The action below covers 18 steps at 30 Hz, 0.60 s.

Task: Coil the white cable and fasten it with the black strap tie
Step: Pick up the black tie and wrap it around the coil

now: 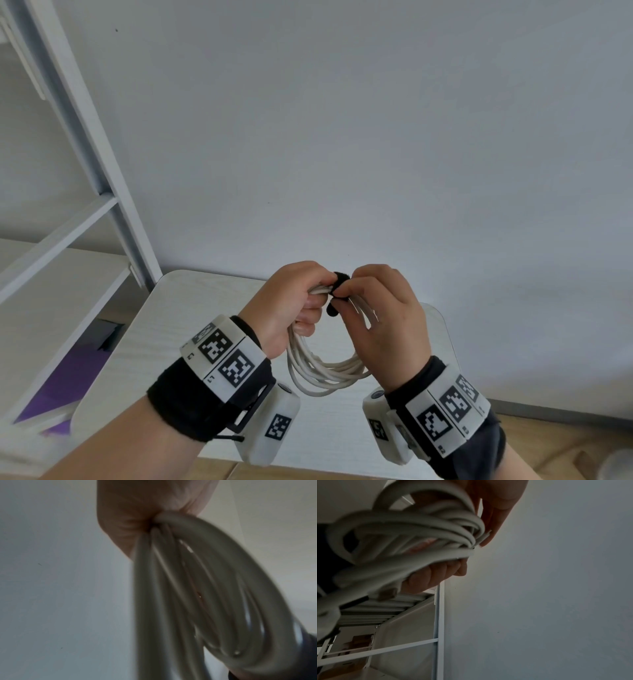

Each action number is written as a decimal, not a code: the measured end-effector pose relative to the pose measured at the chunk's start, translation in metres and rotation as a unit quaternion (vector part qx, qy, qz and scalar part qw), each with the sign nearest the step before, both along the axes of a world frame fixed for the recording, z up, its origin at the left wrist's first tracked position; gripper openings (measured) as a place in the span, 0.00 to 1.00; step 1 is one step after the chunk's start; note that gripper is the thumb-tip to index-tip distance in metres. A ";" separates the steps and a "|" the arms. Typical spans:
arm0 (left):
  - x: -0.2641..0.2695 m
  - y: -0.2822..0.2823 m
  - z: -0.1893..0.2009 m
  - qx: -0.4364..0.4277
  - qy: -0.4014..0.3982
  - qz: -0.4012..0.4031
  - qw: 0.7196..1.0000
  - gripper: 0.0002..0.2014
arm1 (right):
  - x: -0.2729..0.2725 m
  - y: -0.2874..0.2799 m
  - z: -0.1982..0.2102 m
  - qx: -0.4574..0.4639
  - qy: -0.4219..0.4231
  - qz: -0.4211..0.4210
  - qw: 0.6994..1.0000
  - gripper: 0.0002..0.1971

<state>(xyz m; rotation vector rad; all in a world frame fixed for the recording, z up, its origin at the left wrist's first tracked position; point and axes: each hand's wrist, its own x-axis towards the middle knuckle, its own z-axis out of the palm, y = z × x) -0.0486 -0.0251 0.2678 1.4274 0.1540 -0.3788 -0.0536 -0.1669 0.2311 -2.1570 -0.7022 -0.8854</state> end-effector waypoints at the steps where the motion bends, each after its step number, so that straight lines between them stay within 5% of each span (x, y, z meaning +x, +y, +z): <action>1: 0.000 -0.001 0.000 0.002 0.002 -0.003 1.000 0.17 | 0.001 0.000 0.001 -0.002 0.006 -0.001 1.000 0.11; 18: -0.013 -0.018 0.007 0.070 -0.035 -0.057 0.995 0.12 | 0.012 0.001 -0.001 -0.081 0.100 -0.063 0.990 0.20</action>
